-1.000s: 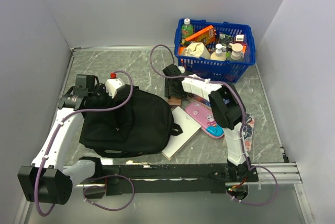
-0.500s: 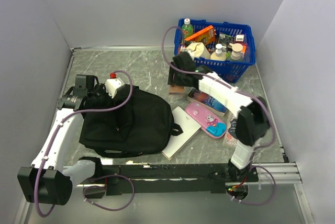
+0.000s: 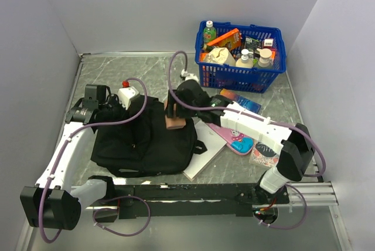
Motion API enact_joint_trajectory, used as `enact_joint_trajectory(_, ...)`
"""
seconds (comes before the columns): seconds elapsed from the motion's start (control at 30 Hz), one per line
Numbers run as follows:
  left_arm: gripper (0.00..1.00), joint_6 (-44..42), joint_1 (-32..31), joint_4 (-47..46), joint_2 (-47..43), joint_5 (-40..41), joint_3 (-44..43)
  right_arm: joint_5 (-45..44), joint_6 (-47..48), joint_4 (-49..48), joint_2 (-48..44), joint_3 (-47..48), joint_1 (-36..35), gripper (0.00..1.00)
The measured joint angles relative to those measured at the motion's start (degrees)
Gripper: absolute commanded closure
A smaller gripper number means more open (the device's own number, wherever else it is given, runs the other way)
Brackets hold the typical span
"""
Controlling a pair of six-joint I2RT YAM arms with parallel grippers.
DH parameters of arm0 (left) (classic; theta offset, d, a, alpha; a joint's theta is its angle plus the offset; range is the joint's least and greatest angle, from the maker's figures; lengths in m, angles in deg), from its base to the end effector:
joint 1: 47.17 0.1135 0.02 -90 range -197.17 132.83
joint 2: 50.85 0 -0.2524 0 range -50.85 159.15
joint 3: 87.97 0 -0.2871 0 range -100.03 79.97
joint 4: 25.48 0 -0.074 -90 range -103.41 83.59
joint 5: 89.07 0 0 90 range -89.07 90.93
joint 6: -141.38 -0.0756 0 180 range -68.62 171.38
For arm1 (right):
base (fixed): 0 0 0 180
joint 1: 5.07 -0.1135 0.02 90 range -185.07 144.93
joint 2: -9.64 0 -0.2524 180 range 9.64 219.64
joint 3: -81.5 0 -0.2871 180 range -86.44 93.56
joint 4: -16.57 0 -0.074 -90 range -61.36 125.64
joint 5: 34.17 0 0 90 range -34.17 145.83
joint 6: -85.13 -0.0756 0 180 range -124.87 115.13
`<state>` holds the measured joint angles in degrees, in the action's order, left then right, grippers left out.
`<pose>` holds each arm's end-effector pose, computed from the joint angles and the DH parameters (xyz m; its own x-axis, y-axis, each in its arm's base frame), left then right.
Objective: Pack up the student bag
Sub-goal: Place the personal item in the student bag.
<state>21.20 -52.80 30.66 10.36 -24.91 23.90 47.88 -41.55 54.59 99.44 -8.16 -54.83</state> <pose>0.2717 -0.0599 0.2617 -0.4646 0.5004 -0.7305 0.7001 0.7128 0.0430 0.2821 0.3172 0.2780 -0.7245 0.0597 -0.6867 -0.3146 0.8577 0.4065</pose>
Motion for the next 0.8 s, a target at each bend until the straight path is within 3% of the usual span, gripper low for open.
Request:
enact_joint_trajectory(0.4,0.99,5.0,0.0,-4.0,-0.2,-1.2,3.9,4.3,-5.7,-7.4,2.8,-1.0,-7.8,0.26)
enact_joint_trajectory(0.63,0.99,7.3,0.1,-3.9,-0.2,-3.6,3.9,1.0,-9.4,-11.5,7.6,-0.9,-9.4,0.25)
enact_joint_trajectory(0.8,0.99,7.6,0.2,-4.0,-0.2,-4.1,4.0,-1.5,-11.9,-10.1,13.4,3.7,-9.7,0.13)
